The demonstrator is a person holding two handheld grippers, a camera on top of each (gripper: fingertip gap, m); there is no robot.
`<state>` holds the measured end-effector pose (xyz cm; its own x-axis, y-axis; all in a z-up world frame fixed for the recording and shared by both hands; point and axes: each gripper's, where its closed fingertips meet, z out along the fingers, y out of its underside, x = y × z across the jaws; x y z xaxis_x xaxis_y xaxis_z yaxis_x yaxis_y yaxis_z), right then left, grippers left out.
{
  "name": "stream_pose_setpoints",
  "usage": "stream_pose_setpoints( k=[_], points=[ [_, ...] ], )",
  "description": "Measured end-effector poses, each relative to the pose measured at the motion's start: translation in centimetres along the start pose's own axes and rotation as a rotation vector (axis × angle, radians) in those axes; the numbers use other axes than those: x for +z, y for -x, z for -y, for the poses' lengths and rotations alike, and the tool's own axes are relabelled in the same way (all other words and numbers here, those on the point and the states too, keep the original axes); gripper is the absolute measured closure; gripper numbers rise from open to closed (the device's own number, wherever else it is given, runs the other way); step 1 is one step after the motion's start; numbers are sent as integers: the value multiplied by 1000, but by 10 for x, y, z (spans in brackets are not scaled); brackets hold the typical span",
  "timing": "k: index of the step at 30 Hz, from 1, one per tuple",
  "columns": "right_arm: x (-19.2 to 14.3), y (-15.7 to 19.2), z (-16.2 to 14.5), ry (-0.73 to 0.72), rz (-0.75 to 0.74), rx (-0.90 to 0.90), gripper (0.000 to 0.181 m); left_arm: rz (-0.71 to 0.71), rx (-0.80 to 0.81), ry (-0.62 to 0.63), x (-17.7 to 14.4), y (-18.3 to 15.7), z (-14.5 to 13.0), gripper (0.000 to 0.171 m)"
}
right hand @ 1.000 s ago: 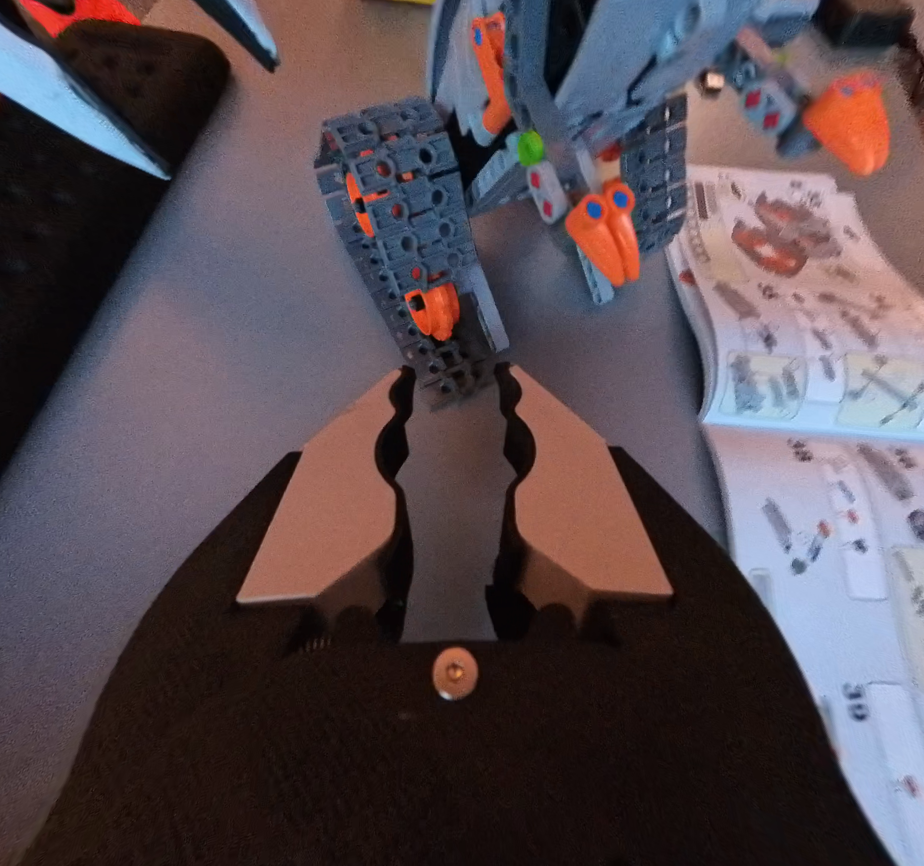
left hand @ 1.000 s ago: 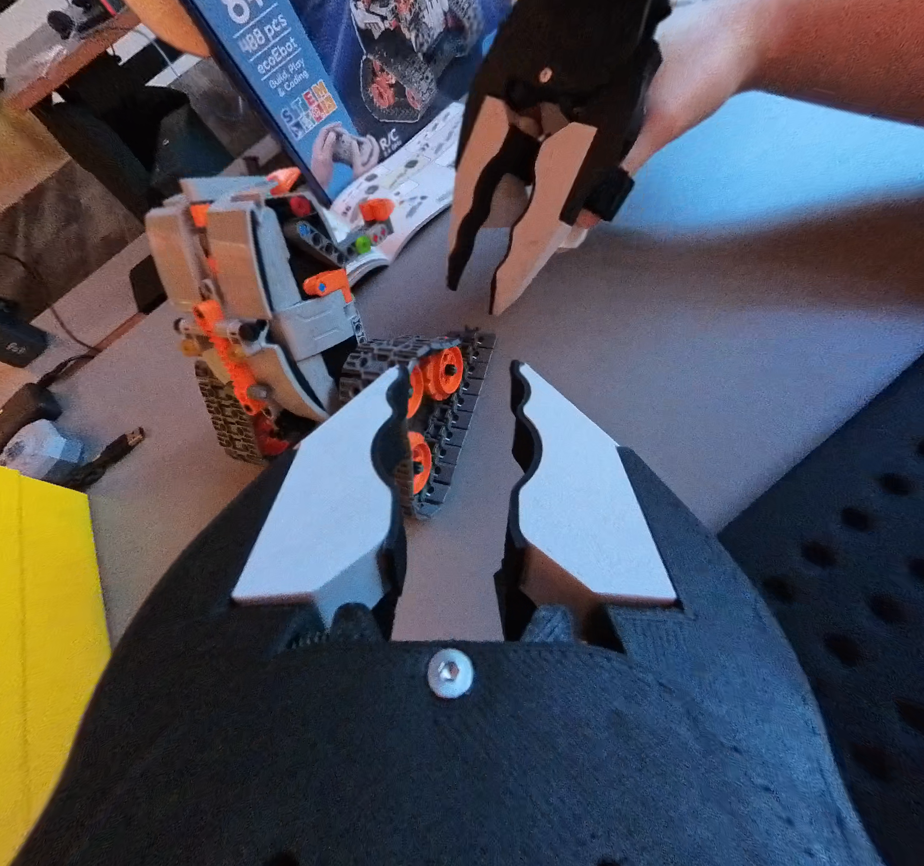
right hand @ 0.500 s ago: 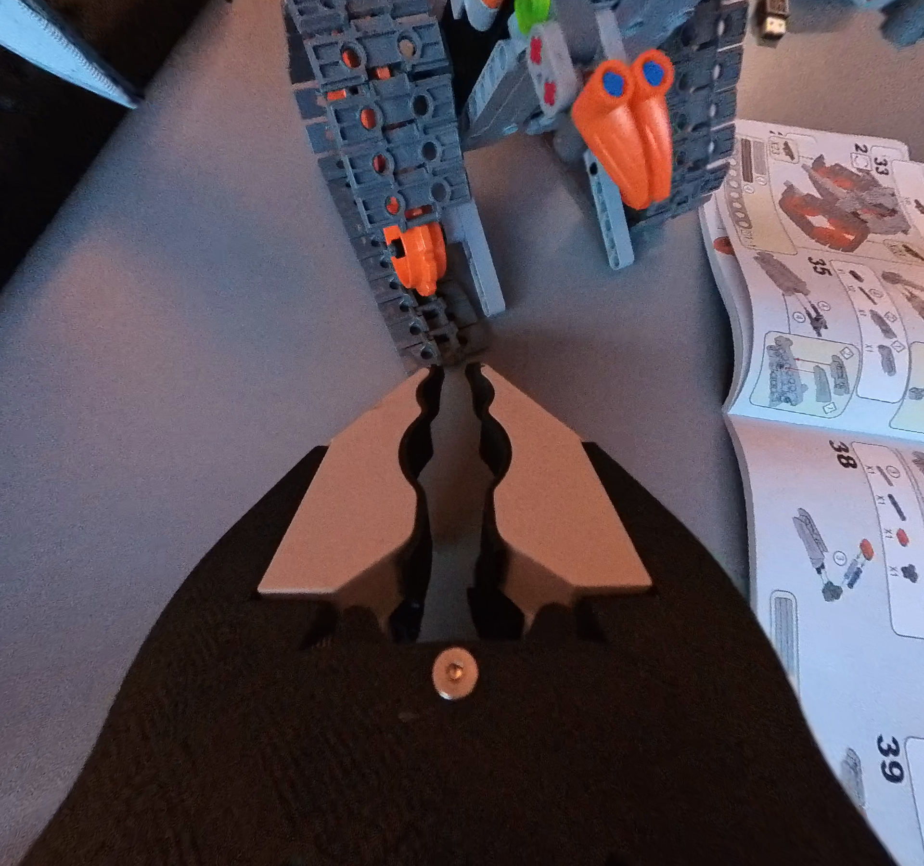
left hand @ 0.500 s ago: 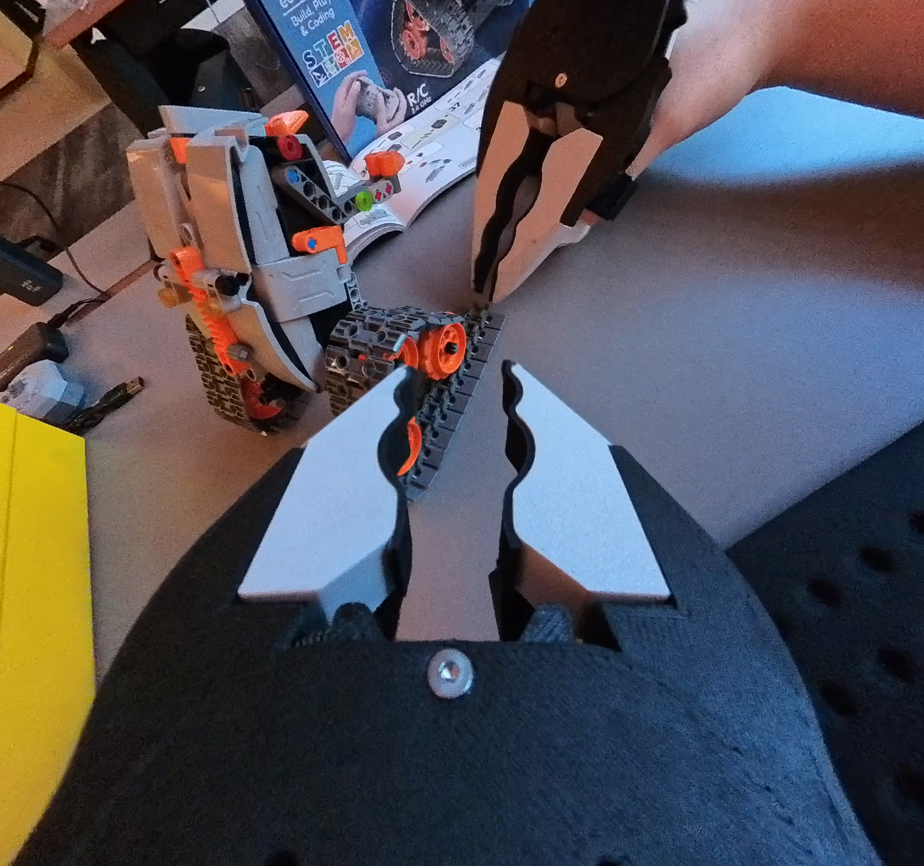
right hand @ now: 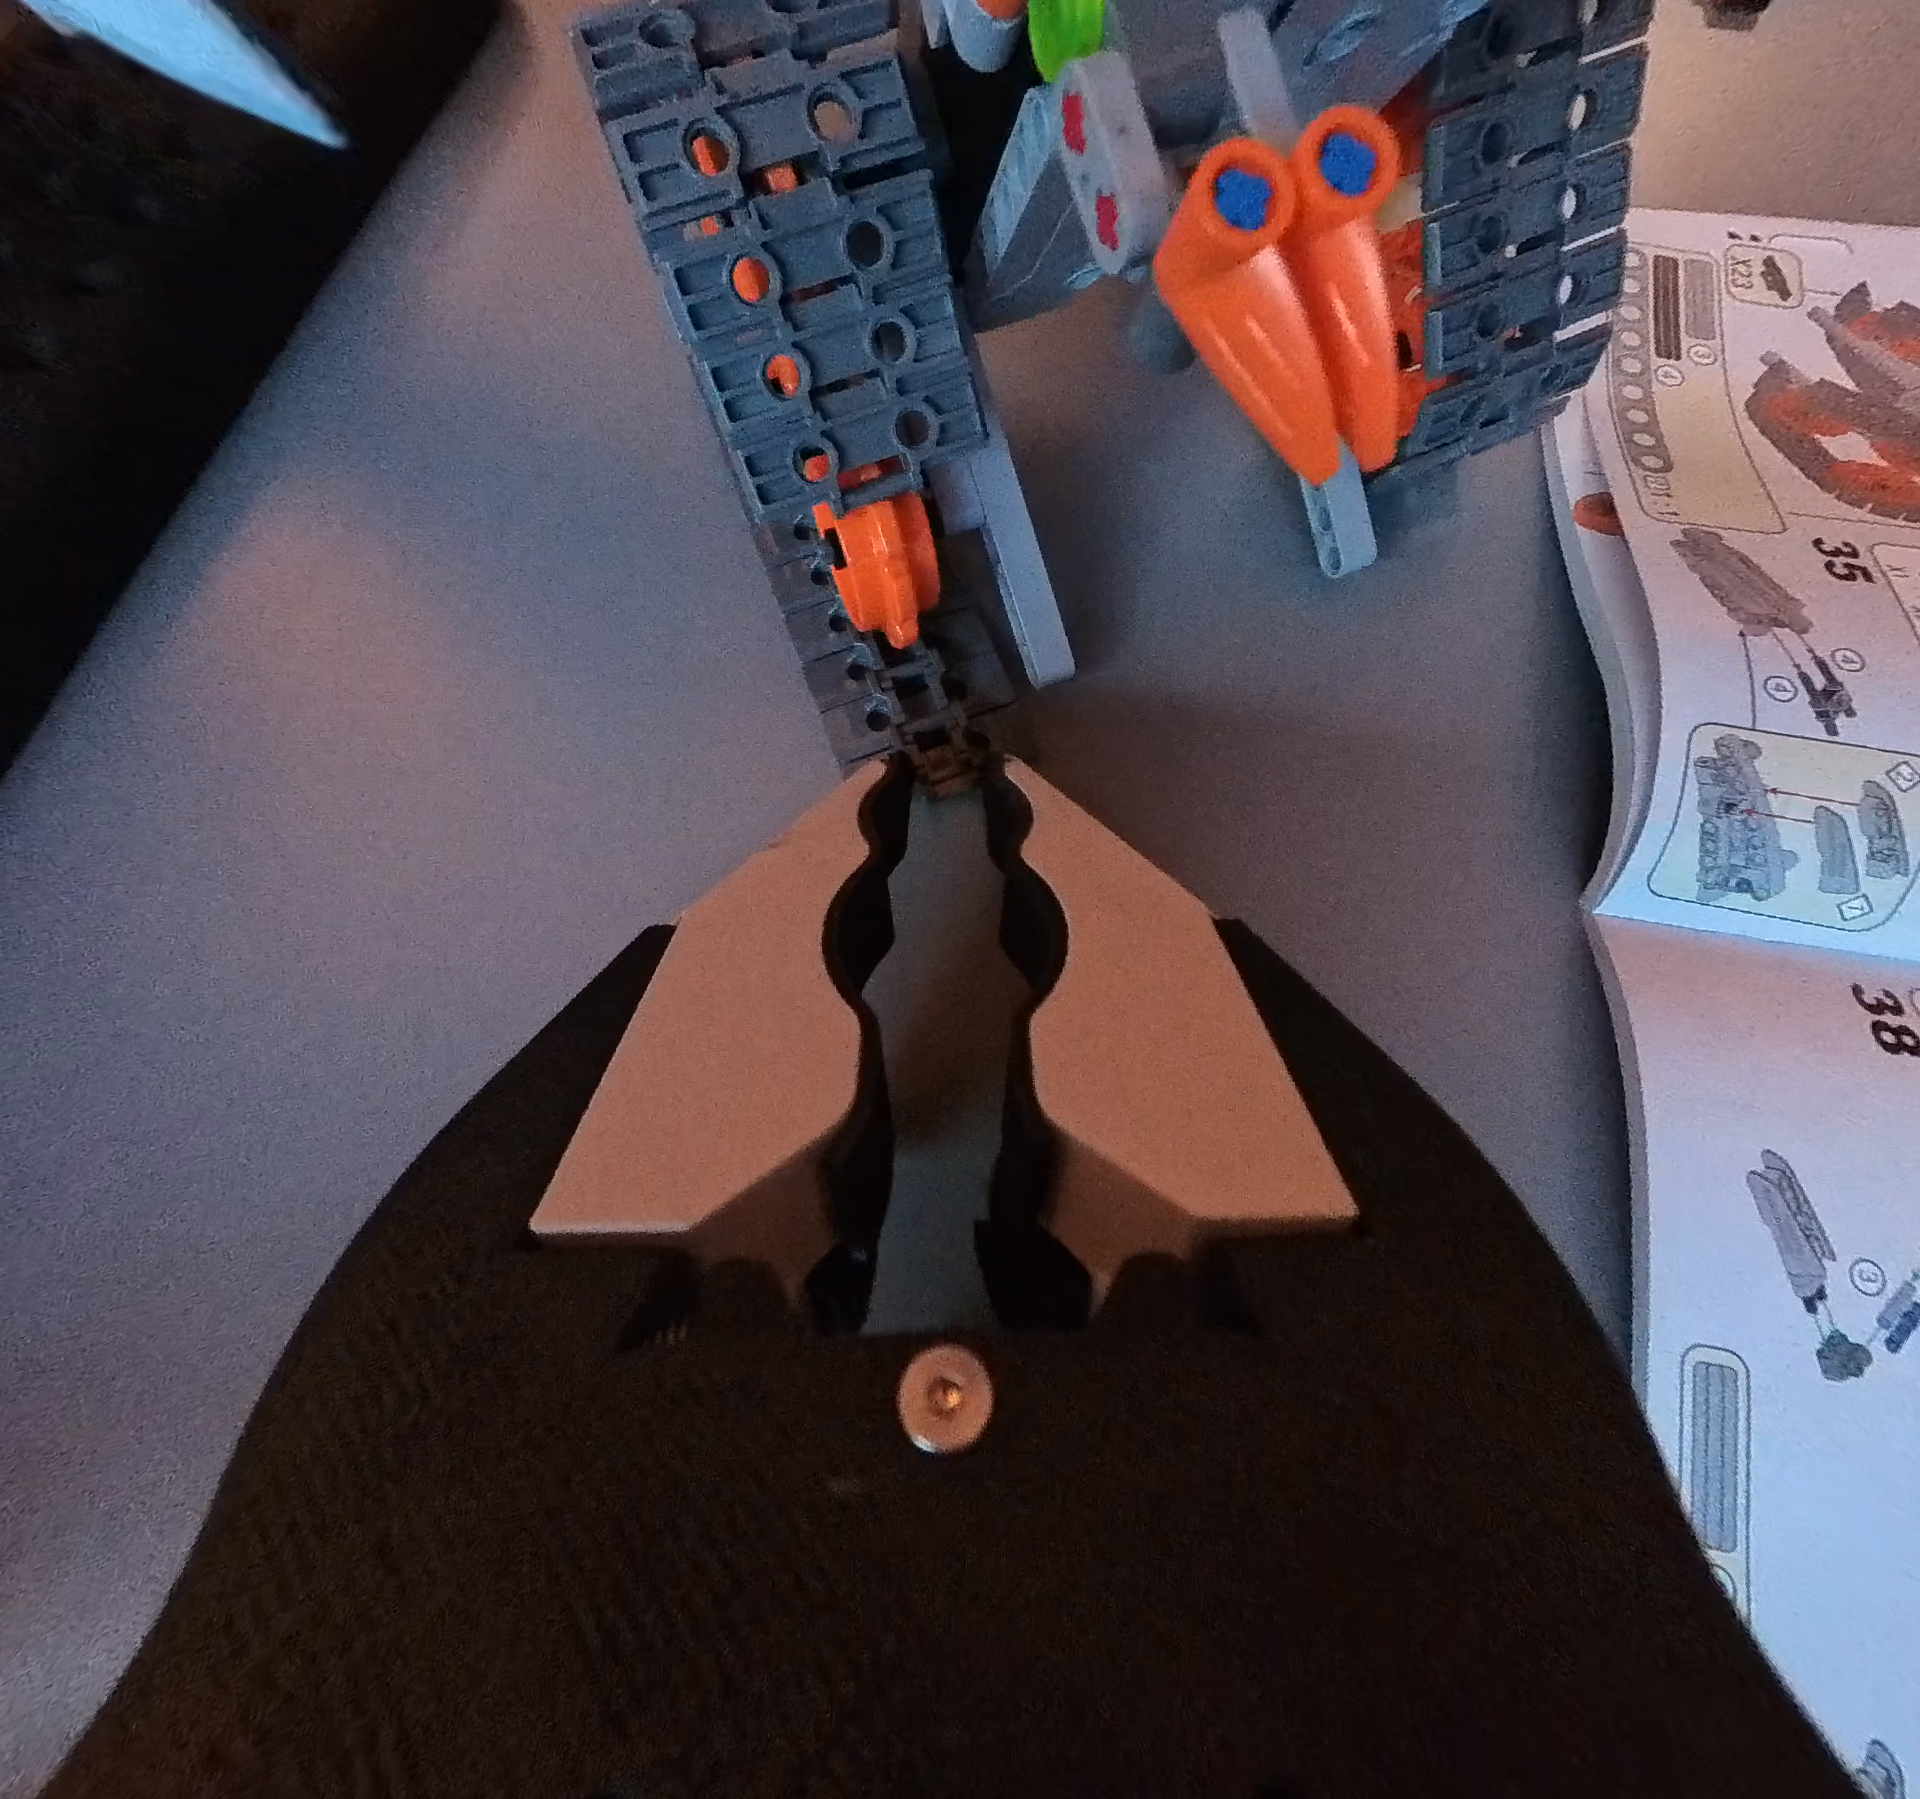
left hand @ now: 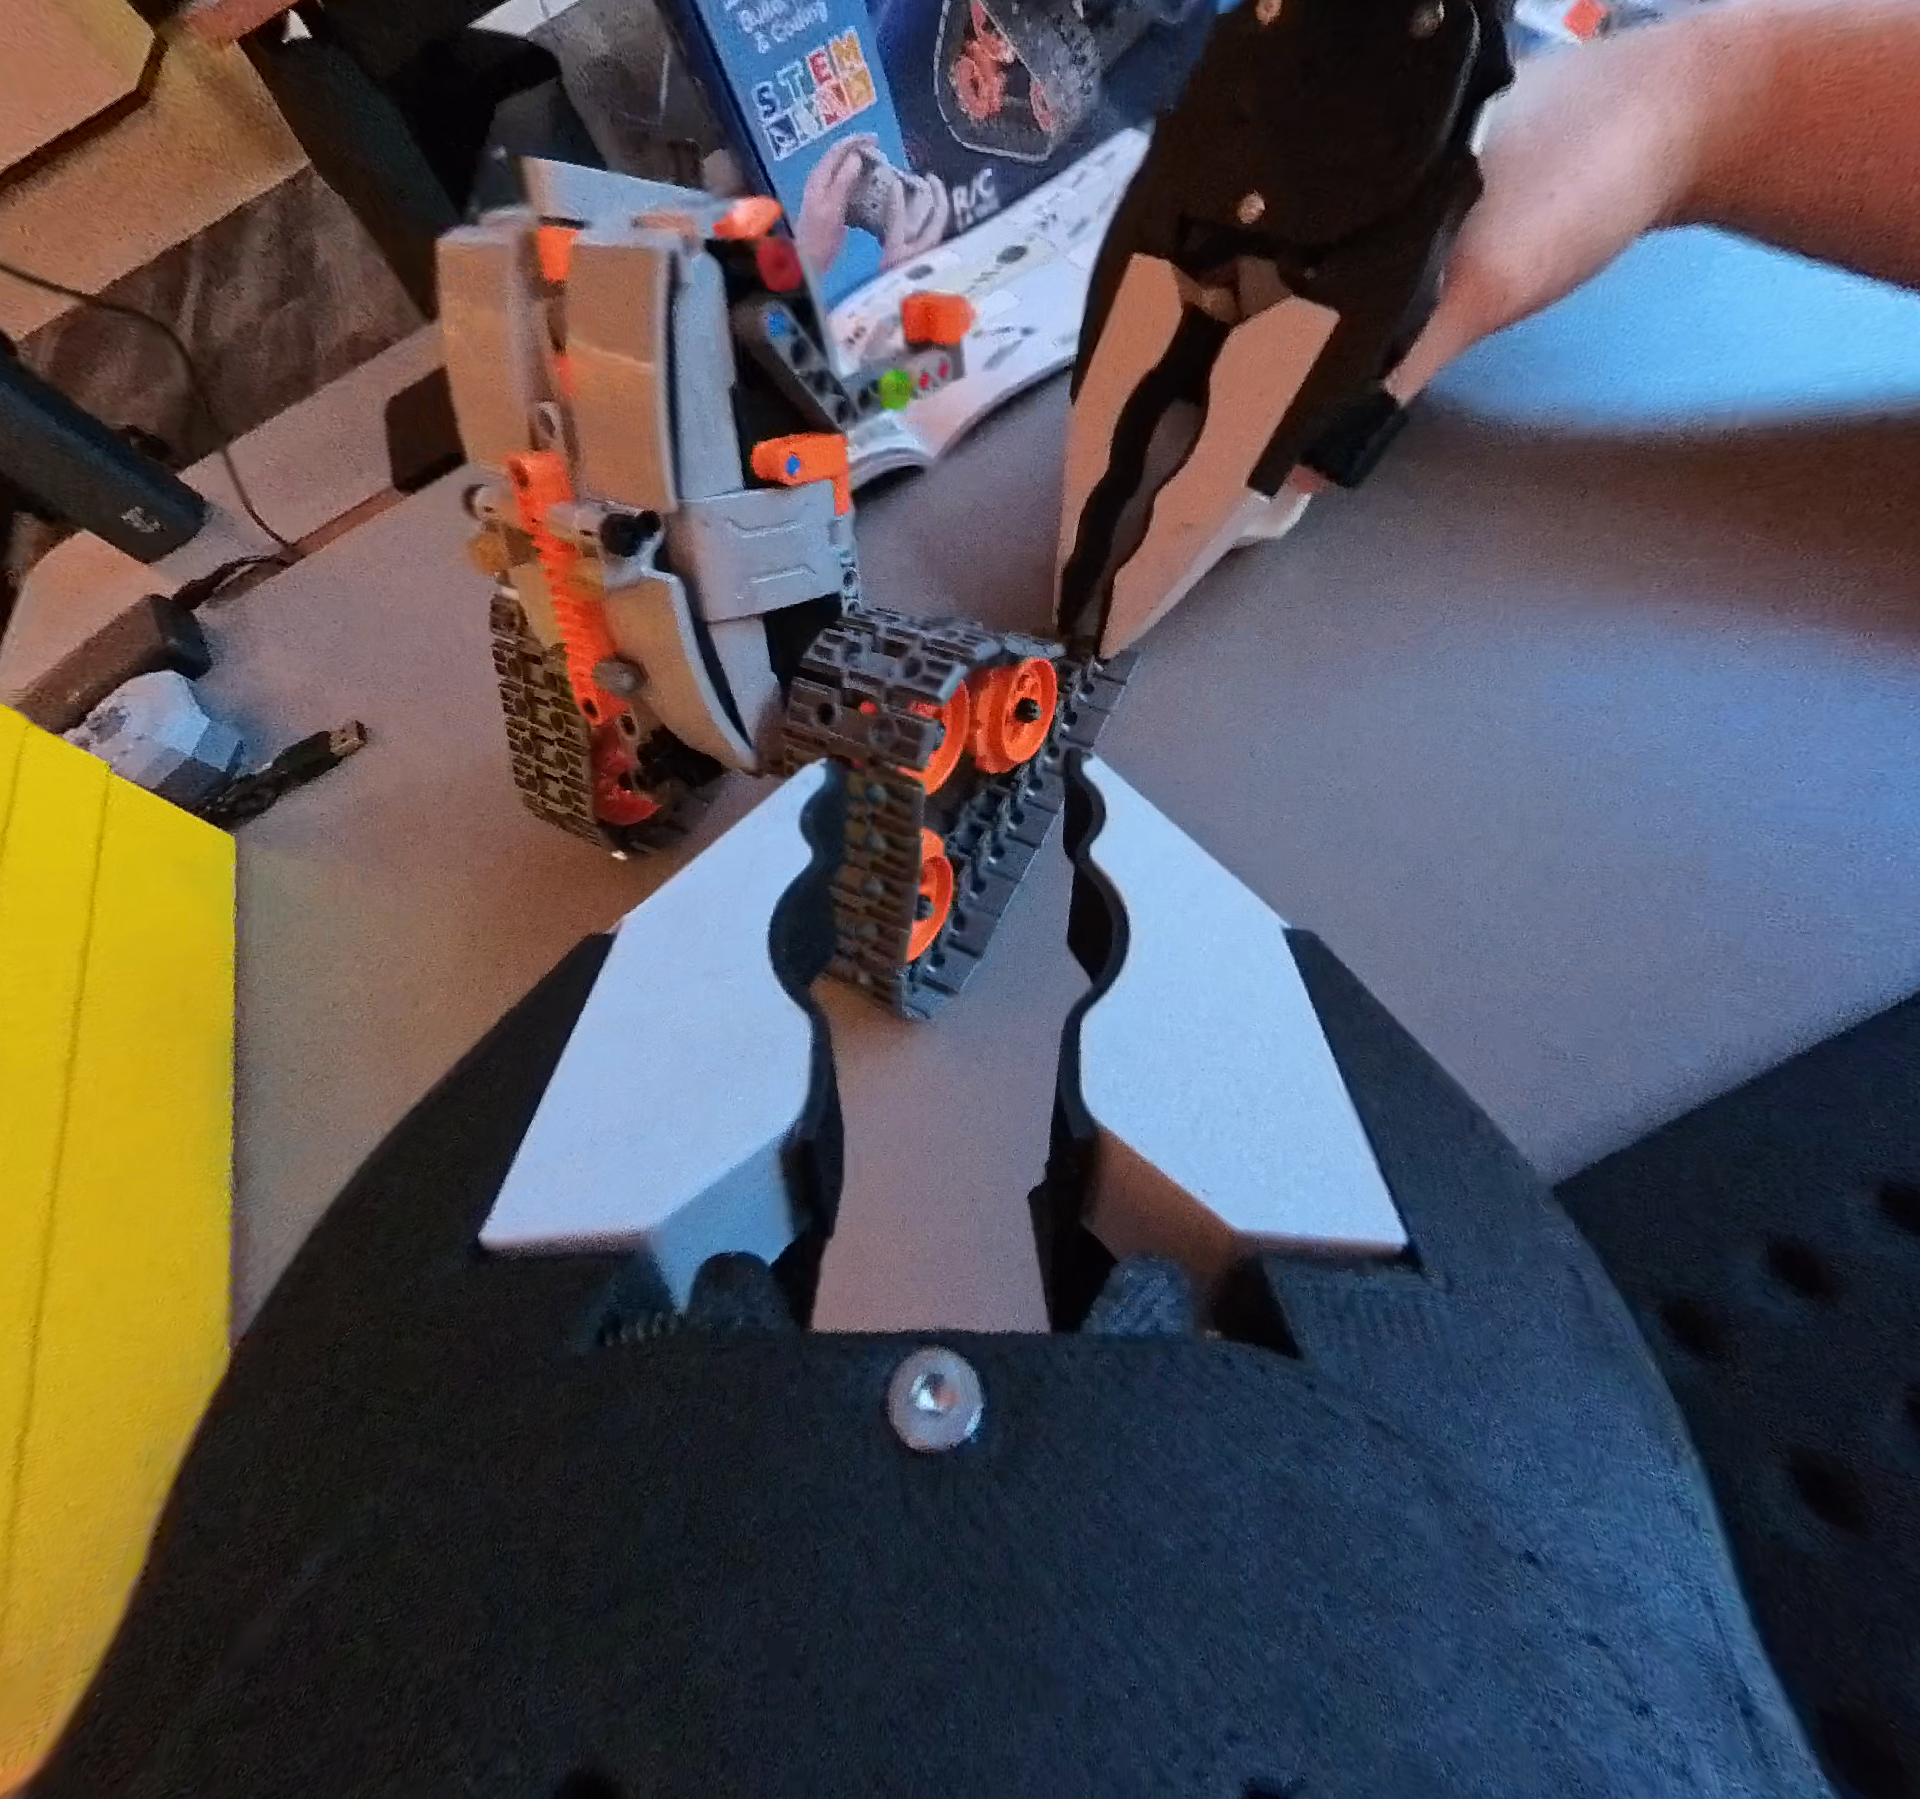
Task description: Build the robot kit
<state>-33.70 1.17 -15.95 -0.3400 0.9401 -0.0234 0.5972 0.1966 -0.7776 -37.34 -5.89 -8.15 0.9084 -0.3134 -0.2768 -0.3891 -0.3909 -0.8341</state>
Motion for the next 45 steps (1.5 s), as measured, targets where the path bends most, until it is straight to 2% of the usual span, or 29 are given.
stream_pose_setpoints(
  k=[3, 6, 7, 10, 11, 12, 14, 16, 18, 20, 25, 28, 30, 36, 45],
  points=[
    [-1, -2, 1, -9, -19, -11, 160, 15, -90, -84, -5, 21, 18, 119],
    [-4, -5, 1, -21, -32, -1, 157, 46, -153, -221, -15, 57, 52, 117],
    [-5, -5, 1, -26, -29, 10, 157, 23, -180, -248, -15, 63, 63, 110],
    [-8, -6, 2, -41, -30, 27, 156, -114, -228, -219, 3, 65, 80, 71],
    [-8, -5, 2, -40, -29, 26, 156, -156, -219, -241, 9, 63, 89, 48],
    [-8, -5, 1, -38, -30, 25, 155, -214, -181, -284, 11, 58, 100, 42],
    [-8, -2, 1, -39, -26, 21, 155, -277, -51, -288, 20, 58, 102, 57],
    [-9, -1, 0, -35, -28, 18, 154, -309, 35, -143, 34, 69, 84, 60],
    [-9, -1, -2, -23, -29, 18, 154, -381, 39, -51, 40, 73, 74, 66],
    [-9, -3, -5, -9, -34, 15, 154, -455, 9, -14, 42, 68, 72, 77],
    [-11, -4, -7, -7, -42, 32, 153, -521, 30, 55, 52, 54, 55, 79],
    [-13, -2, -11, 6, -55, 29, 153, -494, 97, 88, 62, 55, 42, 90],
    [-15, -2, -14, 16, -70, 27, 153, -495, 151, 73, 64, 56, 41, 93],
    [-22, 2, -13, -21, -80, 81, 154, -659, 253, 35, 63, 45, 45, 94],
    [-22, 34, -13, -32, -79, 106, 153, -988, 450, -86, 59, 27, 52, 96]
  ],
)
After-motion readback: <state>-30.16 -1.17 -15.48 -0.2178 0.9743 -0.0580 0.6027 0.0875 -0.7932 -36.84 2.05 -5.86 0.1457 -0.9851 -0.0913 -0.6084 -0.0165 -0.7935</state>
